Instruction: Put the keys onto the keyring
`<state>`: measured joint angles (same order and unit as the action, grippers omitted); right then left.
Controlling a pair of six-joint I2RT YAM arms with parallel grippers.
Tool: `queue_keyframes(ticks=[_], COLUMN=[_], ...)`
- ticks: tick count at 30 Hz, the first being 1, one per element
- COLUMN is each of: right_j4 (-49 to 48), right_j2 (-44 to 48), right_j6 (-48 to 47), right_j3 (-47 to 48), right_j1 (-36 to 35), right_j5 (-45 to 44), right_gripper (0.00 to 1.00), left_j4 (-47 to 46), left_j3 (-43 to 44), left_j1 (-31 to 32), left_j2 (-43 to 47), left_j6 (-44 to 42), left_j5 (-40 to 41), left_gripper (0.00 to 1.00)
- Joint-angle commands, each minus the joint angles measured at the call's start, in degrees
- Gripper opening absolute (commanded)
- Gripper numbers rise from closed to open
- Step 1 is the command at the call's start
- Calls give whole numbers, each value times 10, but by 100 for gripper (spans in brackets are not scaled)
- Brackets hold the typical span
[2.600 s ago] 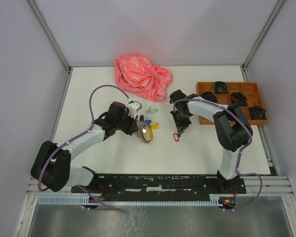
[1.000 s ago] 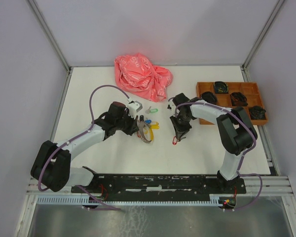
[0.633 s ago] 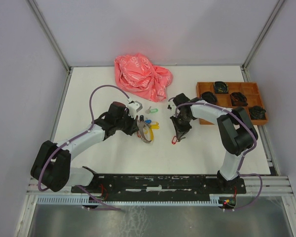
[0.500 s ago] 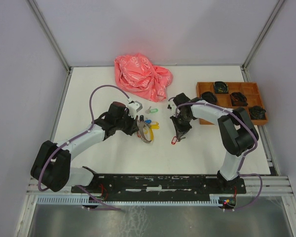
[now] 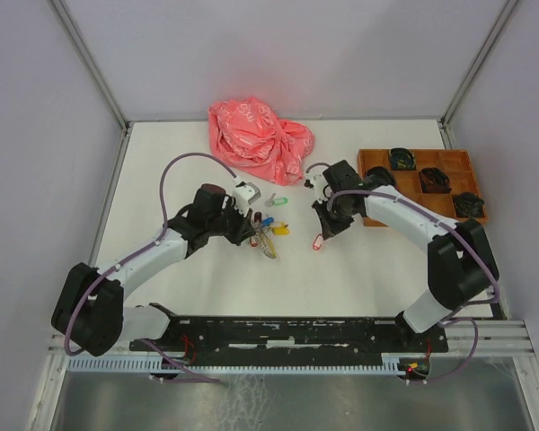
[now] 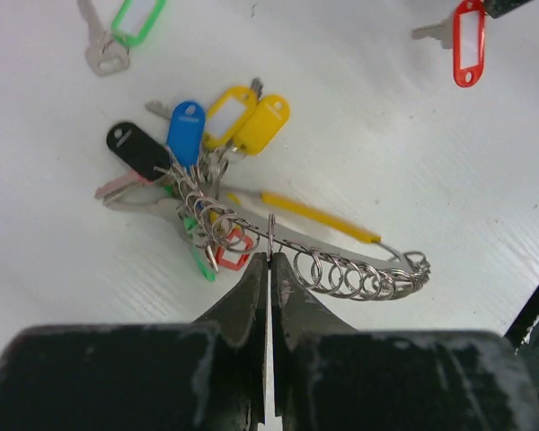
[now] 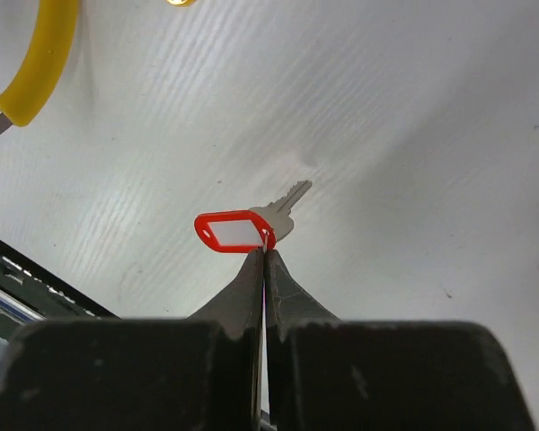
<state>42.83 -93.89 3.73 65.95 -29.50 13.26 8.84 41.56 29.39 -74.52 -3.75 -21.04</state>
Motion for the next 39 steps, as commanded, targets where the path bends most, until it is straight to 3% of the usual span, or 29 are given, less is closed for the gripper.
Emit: queue_keyframes(ticks=[1,5,8,10,13,19,28,39], right_j4=[-50,-40,-44,-8,-19,-217,-265,-370], right_j2=[86,116,109,94,87,189,212,238], right_j6=[-79,-160,-137,-156,-139,-157,-259,-338], right_j3=[-14,-14,-3,16,9,-119,-134,-249], right_j1=[-25,-47,-71,-75,-84,-85,-92,-131], right_j5=[-3,30,-89,-14,-51,41,72,114], right_gripper=[1,1,1,1,1,1,1,1], left_j4=[-79,-92,-99,-106,-109,-113,-150,-185], left_j3=[-7,-2,2,4,2,-11,-47,-94], left_j1=[2,1,2,1,1,3,34,112], left_j2=[47,46,38,34,32,39,50,39], left_j6=[-77,-112,-124,-125,-130,-165,-239,-268], left_j5=[-67,-94,-111,-117,-128,-154,-159,-76], left_gripper=[3,3,3,3,3,3,3,3])
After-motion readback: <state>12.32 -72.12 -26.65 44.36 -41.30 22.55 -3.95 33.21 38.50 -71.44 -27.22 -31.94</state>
